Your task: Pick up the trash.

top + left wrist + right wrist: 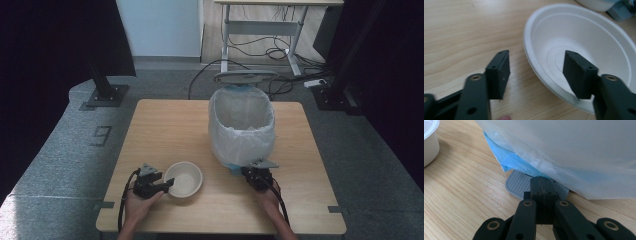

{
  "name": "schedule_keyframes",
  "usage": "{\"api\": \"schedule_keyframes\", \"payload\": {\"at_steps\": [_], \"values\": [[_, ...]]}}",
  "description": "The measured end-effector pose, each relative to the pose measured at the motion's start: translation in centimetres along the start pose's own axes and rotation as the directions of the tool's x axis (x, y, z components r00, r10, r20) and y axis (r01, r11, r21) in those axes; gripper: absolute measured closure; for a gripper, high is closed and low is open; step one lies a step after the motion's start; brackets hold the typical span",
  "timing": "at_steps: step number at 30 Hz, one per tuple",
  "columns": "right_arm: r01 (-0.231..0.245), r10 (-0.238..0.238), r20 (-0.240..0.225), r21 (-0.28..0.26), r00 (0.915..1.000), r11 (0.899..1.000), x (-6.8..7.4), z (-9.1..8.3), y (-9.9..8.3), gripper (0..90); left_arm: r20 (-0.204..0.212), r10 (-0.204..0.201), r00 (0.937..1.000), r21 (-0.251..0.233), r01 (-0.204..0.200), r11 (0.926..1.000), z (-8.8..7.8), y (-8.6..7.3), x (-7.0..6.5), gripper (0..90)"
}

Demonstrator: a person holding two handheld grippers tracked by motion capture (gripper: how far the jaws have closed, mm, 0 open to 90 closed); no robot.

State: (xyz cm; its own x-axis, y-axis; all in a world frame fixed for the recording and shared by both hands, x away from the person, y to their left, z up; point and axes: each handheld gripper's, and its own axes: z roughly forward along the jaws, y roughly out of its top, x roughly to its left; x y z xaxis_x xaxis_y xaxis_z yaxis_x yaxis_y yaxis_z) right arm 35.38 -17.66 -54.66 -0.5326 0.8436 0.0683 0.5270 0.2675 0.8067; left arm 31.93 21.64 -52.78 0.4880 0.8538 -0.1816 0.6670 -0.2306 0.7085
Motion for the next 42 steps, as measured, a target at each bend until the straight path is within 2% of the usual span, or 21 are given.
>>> {"api": "schedule_keyframes", "payload": {"at_steps": [1, 2, 4, 5, 6, 7, 8, 9, 11, 14, 17, 19, 22, 23, 24, 30, 35, 42], "values": [[0.0, 0.0, 0.0, 0.0, 1.0, 1.0, 0.0, 0.0, 0.0, 89.4, 0.013, -0.006, 0.9999, 0.006, 0.006, 1.0, 0.1, -0.1, 0.1, 50.3], [0.0, 0.0, 0.0, 0.0, 1.0, 1.0, 0.0, 0.0, 0.0, 89.4, 0.027, -0.009, 0.9996, 0.013, 0.008, 0.9999, 0.1, -0.1, 0.2, 50.3], [0.001, -0.001, 0.0, 0.0, 1.0, 1.0, 0.0, 0.0, 0.0, 89.5, 0.055, -0.014, 0.9984, 0.023, 0.013, 0.9996, 0.2, -0.2, 0.4, 57.6], [0.002, -0.002, 0.0, 0.001, 1.0, 1.0, 0.0, 0.0, 0.0, 89.4, 0.061, -0.019, 0.998, 0.029, 0.017, 0.9994, 0.2, -0.3, 0.5, 63.4], [0.002, -0.002, 0.0, 0.001, 1.0, 1.0, 0.0, 0.0, 0.0, 89.4, 0.065, -0.024, 0.9976, 0.034, 0.022, 0.9992, 0.2, -0.3, 0.5, 63.4], [0.002, -0.002, 0.0, 0.001, 1.0, 1.0, 0.0, 0.0, 0.0, 89.4, 0.066, -0.031, 0.9973, 0.039, 0.029, 0.9988, 0.3, -0.4, 0.6, 67.0], [0.001, -0.001, -0.001, 0.001, 1.0, 1.0, 0.0, 0.0, 0.0, 89.4, 0.072, -0.047, 0.9963, 0.042, 0.044, 0.9982, 0.2, -0.4, 0.7, 72.0], [0.001, -0.001, -0.001, 0.001, 1.0, 1.0, 0.0, 0.0, 0.0, 89.4, 0.092, -0.068, 0.9935, 0.034, 0.065, 0.9973, 0.1, -0.4, 0.8, 72.0], [0.002, -0.002, 0.0, 0.001, 1.0, 1.0, 0.0, 0.0, 0.0, 89.4, 0.112, -0.091, 0.9895, 0.011, 0.09, 0.9958, -0.3, -0.4, 1.1, 79.1], [0.002, -0.002, 0.0, 0.001, 1.0, 1.0, 0.0, 0.0, 0.0, 89.4, 0.144, -0.118, 0.9825, -0.028, 0.123, 0.992, -1.2, -0.5, 1.5, 81.6], [0.002, -0.002, -0.001, 0.001, 1.0, 1.0, 0.0, 0.0, 0.0, 89.4, 0.172, -0.143, 0.9746, -0.073, 0.157, 0.9849, -2.1, -0.7, 1.9, 83.7], [0.002, -0.002, -0.001, 0.001, 1.0, 1.0, 0.0, 0.0, 0.0, 89.4, 0.17, -0.146, 0.9746, -0.098, 0.164, 0.9816, -2.8, -0.7, 2.1, 84.2], [0.002, -0.002, -0.001, 0.001, 1.0, 1.0, 0.0, 0.0, 0.0, 89.4, 0.191, -0.158, 0.9687, -0.132, 0.185, 0.9739, -3.6, -0.8, 2.5, 84.2], [0.002, -0.002, -0.001, 0.001, 1.0, 1.0, 0.0, 0.0, 0.0, 89.4, 0.206, -0.167, 0.9641, -0.152, 0.2, 0.9679, -4.1, -0.9, 2.8, 84.3], [0.002, -0.002, -0.001, 0.001, 1.0, 1.0, 0.0, 0.0, 0.0, 89.4, 0.206, -0.167, 0.9641, -0.152, 0.2, 0.9679, -4.1, -0.9, 2.8, 84.3], [0.002, -0.002, -0.001, 0.001, 1.0, 1.0, 0.0, 0.0, 0.0, 89.4, 0.238, -0.184, 0.9537, -0.202, 0.234, 0.9511, -5.3, -1.1, 3.4, 84.3], [0.002, -0.002, -0.003, 0.001, 1.0, 1.0, -0.1, 0.0, 0.0, 89.4, 0.249, -0.186, 0.9504, -0.237, 0.246, 0.9399, -6.3, -1.2, 3.8, 84.2], [0.001, -0.001, -0.004, 0.0, 1.0, 1.0, -0.1, 0.0, 0.0, 89.4, 0.248, -0.179, 0.9521, -0.258, 0.243, 0.9351, -6.8, -1.2, 3.9, 84.2]]}}
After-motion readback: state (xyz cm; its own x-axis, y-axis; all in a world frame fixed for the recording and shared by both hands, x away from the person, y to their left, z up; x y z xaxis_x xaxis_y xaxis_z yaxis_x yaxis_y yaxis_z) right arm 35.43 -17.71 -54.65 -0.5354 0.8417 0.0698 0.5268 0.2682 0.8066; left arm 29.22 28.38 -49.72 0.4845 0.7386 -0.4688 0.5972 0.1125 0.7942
